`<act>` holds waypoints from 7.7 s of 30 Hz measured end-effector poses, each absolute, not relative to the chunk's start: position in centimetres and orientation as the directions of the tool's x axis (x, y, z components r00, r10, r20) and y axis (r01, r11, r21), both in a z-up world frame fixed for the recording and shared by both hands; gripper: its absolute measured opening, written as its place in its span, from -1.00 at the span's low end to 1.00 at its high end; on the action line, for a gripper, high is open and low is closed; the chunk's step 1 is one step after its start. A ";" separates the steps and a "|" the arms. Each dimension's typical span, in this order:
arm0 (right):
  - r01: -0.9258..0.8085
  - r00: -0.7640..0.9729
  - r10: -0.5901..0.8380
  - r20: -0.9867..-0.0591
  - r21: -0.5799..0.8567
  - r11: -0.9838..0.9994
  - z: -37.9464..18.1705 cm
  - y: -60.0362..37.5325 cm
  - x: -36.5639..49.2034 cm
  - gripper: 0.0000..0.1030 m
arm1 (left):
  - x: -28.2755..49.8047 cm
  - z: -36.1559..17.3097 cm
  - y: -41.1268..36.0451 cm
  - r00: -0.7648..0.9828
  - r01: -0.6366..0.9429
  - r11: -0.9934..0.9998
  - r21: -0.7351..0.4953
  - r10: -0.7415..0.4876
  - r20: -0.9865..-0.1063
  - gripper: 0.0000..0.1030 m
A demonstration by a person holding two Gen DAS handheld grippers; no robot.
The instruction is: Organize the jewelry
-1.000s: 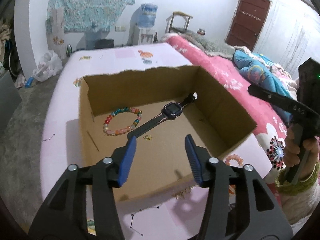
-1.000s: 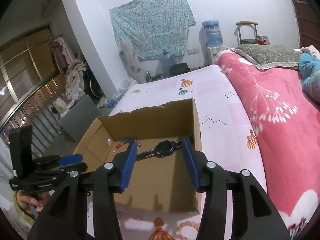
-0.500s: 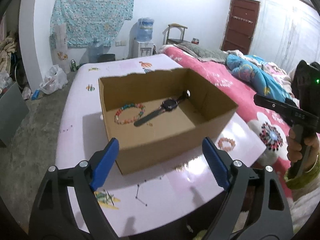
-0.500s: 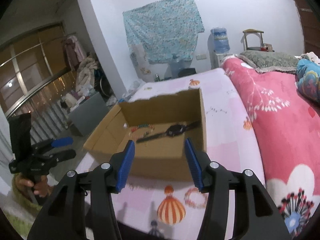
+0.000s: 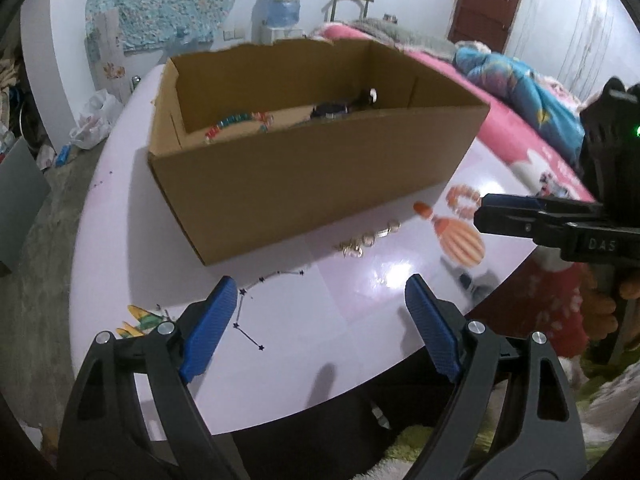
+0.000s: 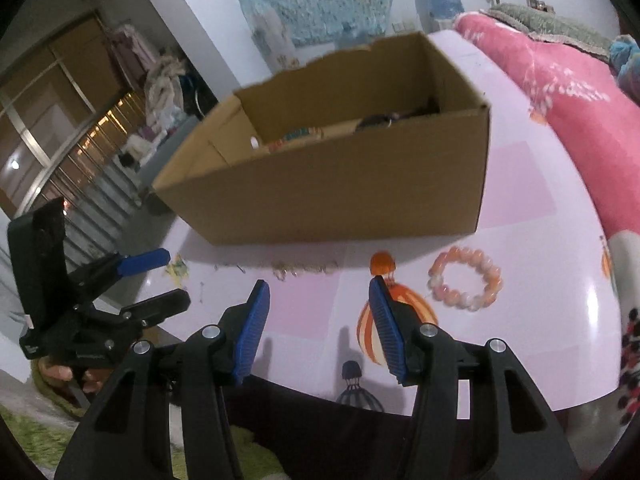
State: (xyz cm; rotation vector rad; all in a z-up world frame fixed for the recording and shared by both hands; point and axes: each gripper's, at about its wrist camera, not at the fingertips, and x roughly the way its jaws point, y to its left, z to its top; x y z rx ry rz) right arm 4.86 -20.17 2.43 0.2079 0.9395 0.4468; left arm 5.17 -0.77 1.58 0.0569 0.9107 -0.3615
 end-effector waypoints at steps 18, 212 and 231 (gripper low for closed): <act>-0.319 0.512 0.366 -0.777 0.223 0.921 0.2 -17.2 7.7 -0.03 | 7.9 -1.0 -4.6 0.557 0.440 0.898 -0.017 -0.287 -0.779 0.05; -0.388 0.519 0.289 -0.805 0.079 0.918 0.5 -14.6 4.7 0.18 | 8.8 -2.6 1.7 0.455 0.128 0.986 -0.112 -0.158 -0.876 0.72; -0.343 0.490 0.158 -0.857 -0.024 0.939 -3.3 -13.6 5.0 0.88 | 8.4 -3.1 0.2 0.478 0.172 0.985 0.002 -0.082 -0.874 0.87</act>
